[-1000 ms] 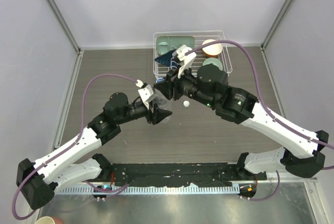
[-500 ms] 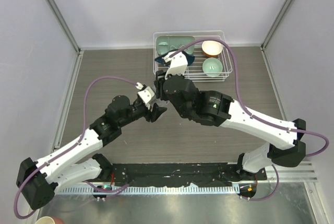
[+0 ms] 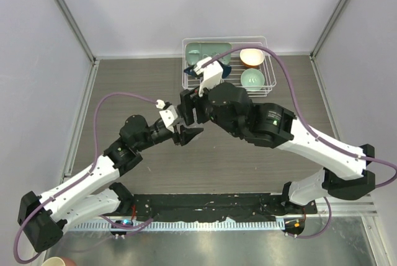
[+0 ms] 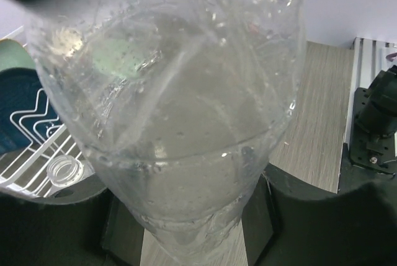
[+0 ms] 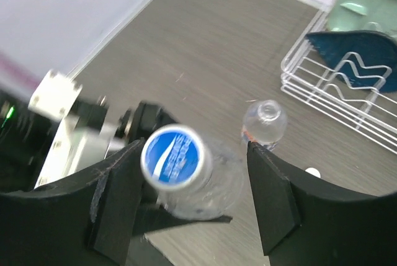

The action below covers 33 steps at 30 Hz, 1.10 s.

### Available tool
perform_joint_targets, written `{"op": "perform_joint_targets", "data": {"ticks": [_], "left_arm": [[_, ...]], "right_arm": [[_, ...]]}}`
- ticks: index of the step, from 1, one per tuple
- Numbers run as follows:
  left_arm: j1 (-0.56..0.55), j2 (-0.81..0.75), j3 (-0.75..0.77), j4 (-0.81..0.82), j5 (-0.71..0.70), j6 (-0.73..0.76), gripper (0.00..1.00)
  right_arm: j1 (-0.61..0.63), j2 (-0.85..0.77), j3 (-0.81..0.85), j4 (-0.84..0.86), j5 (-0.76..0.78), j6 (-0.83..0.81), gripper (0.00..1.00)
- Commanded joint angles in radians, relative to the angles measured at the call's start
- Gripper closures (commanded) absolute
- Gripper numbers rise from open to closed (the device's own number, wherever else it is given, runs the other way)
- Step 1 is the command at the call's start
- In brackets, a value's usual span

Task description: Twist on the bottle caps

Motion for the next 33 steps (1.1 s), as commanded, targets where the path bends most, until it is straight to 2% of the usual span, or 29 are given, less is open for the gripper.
{"op": "perform_joint_targets", "data": {"ticks": [1,4,7,9,15,16,19,25,33], "left_arm": [[0.008,-0.022,0.023,0.102,0.061,-0.008,1.0],[0.015,-0.022,0.024,0.099,0.1,-0.064,1.0],[0.021,-0.019,0.038,0.105,0.202,-0.123,1.0],[0.019,-0.011,0.05,0.08,0.326,-0.129,1.0],[0.018,0.01,0.116,-0.045,0.711,-0.065,1.0],[0.018,0.012,0.13,-0.056,0.739,-0.06,1.0],[0.016,0.015,0.145,-0.081,0.787,-0.058,1.0],[0.016,0.021,0.142,-0.075,0.801,-0.061,1.0],[0.008,0.036,0.15,-0.07,0.859,-0.08,1.0]], "right_arm": [[0.011,-0.116,-0.033,-0.031,-0.332,-0.146,0.27],[0.0,-0.19,-0.059,-0.057,-0.491,-0.219,0.24],[-0.041,-0.219,-0.046,-0.112,-0.637,-0.278,0.22],[-0.073,-0.227,-0.022,-0.158,-0.72,-0.314,0.21],[-0.296,-0.222,0.032,-0.204,-0.938,-0.377,0.19],[-0.32,-0.219,0.041,-0.206,-0.964,-0.393,0.19],[-0.327,-0.206,0.079,-0.209,-1.102,-0.422,0.19],[-0.327,-0.189,0.125,-0.184,-1.26,-0.43,0.19],[-0.327,-0.146,0.164,-0.151,-1.349,-0.448,0.2]]}}
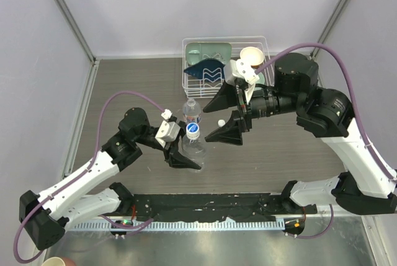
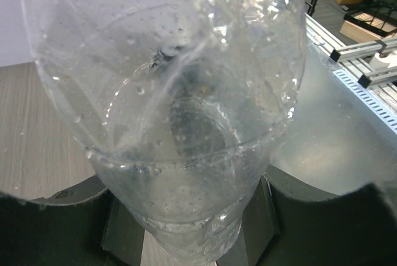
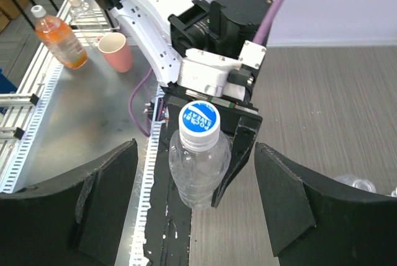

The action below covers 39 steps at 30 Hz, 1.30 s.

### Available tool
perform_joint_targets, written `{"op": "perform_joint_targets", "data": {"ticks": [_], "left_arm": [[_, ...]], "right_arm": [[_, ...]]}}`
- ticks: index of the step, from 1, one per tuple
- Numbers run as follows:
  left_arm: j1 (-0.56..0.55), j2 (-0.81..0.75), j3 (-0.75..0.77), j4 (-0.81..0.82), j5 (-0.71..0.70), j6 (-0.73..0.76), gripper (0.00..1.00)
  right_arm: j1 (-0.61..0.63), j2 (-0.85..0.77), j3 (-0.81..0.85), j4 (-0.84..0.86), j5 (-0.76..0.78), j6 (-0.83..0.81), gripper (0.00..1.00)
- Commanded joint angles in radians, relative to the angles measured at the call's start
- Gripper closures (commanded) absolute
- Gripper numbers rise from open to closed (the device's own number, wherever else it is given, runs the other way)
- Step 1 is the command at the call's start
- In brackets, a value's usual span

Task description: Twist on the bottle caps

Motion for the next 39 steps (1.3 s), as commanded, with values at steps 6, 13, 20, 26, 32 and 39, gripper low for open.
{"op": "perform_joint_targets", "data": {"ticks": [6,13,20,26,32,39], "left_arm": [[-0.025,0.028,0.053,0.018,0.086,-0.011,1.0],[-0.029,0.043,0.056,0.044,0.074,-0.011,1.0],[-0.031,0.04,0.048,0.066,0.052,-0.019,1.0],[-0.029,0.04,0.048,0.077,0.039,-0.02,1.0],[-0.031,0.035,0.041,0.087,0.014,-0.026,1.0],[-0.029,0.023,0.038,0.123,-0.053,-0.043,1.0]], "right_arm": [[0.003,0.058,0.018,0.119,-0.142,-0.017,0.21],[0.001,0.062,-0.032,0.204,-0.199,0.018,0.26],[0.001,0.055,-0.083,0.258,-0.228,0.05,0.31],[0.003,0.049,-0.117,0.292,-0.242,0.07,0.36],[0.001,0.041,-0.138,0.315,-0.25,0.09,0.49],[0.001,0.039,-0.176,0.317,-0.236,0.107,0.68]]}}
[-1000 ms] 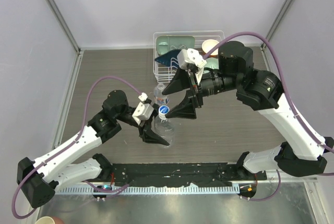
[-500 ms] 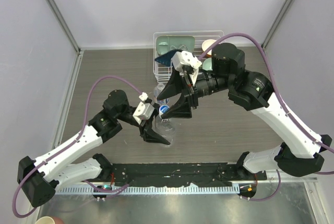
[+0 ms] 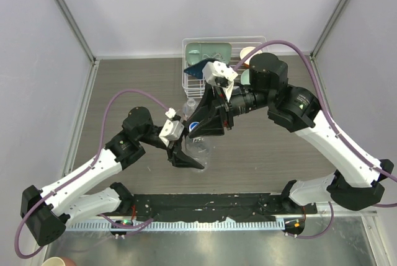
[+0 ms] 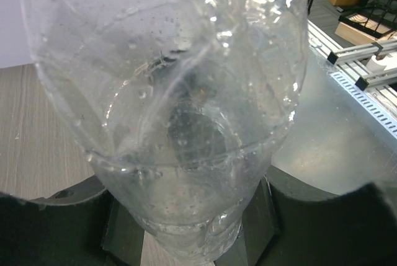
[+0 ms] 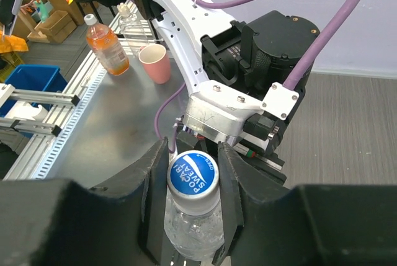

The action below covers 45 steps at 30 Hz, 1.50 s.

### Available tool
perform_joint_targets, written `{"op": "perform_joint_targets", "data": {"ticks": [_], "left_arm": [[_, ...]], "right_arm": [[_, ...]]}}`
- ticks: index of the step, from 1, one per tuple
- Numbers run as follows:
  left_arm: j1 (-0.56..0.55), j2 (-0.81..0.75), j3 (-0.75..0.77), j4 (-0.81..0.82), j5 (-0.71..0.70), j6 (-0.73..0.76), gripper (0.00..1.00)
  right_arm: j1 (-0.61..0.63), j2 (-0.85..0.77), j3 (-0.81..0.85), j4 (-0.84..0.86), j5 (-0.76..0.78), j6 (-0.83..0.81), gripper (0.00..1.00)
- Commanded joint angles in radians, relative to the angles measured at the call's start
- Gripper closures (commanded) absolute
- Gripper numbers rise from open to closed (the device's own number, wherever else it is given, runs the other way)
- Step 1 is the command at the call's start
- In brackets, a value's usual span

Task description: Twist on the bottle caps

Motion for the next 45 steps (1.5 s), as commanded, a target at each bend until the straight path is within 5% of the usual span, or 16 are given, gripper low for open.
{"op": "perform_joint_targets", "data": {"ticks": [1,9,15,25,31,39,43,45], "left_arm": [[0.001,-0.022,0.023,0.1,-0.069,-0.029,1.0],[0.027,-0.035,0.032,0.191,-0.324,-0.041,1.0],[0.027,-0.042,0.026,0.2,-0.628,-0.024,1.0],[0.028,-0.058,-0.014,0.224,-0.935,0.025,1.0],[0.028,-0.052,-0.034,0.221,-1.068,0.037,1.0],[0.027,-0.055,-0.043,0.208,-1.087,0.036,1.0],[0.027,-0.06,-0.052,0.191,-1.061,0.031,1.0],[0.028,-0.063,-0.065,0.18,-1.042,0.028,1.0]], "right_arm": [[0.0,-0.03,-0.036,0.03,0.006,0.022,0.71],[-0.005,-0.045,-0.122,-0.019,0.186,0.024,0.87],[-0.005,-0.032,-0.165,-0.013,0.459,0.088,0.99],[0.011,-0.03,-0.26,0.073,0.832,0.235,0.99],[0.158,-0.004,-0.262,0.113,1.141,0.301,0.99],[0.276,0.094,-0.175,0.062,1.453,0.462,0.99],[0.282,0.085,-0.133,0.079,1.439,0.455,0.87],[0.282,0.077,-0.075,0.071,1.448,0.44,0.69]]}}
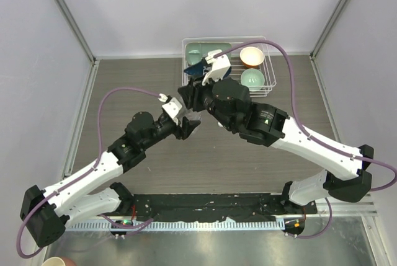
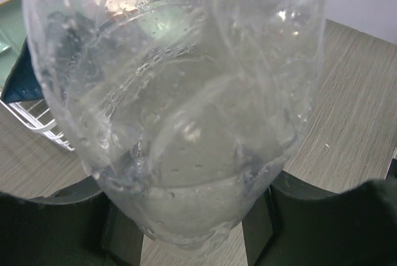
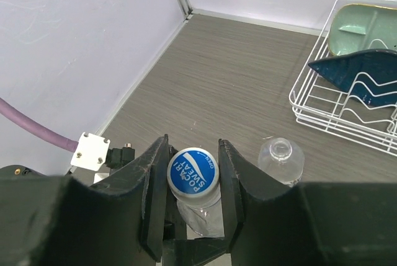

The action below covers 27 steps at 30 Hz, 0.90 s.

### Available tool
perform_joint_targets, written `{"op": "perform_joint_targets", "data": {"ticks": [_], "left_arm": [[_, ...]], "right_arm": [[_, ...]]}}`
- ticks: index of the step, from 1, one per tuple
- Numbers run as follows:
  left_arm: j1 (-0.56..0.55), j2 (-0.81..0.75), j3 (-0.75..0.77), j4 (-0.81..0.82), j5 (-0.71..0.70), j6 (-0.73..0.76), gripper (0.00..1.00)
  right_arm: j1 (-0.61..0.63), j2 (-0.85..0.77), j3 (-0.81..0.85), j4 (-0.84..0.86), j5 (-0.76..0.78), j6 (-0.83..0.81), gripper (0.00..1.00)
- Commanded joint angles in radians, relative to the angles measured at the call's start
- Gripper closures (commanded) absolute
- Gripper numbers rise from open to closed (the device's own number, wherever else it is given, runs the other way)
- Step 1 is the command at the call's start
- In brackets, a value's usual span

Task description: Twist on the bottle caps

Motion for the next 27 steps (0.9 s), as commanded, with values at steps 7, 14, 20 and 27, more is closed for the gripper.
{"op": "perform_joint_targets", "data": {"ticks": [7,14,20,27], "left_arm": [[0.013,-0.053,-0.028,0.162,0.009,-0.046,1.0],[0.014,-0.051,-0.033,0.114,0.172,-0.084,1.0],[0.013,-0.036,0.016,0.076,0.689,-0.101,1.0],[-0.003,-0.021,0.093,0.003,1.017,-0.128,1.0]], "right_arm": [[0.032,0.021,0.258,-0.23,-0.026,-0.021,0.33],[0.02,-0.055,0.347,-0.352,-0.216,-0.159,0.18],[-0.127,-0.151,0.303,-0.437,-0.806,-0.345,0.16],[-0.213,-0.199,0.272,-0.414,-1.16,-0.448,0.21]]}}
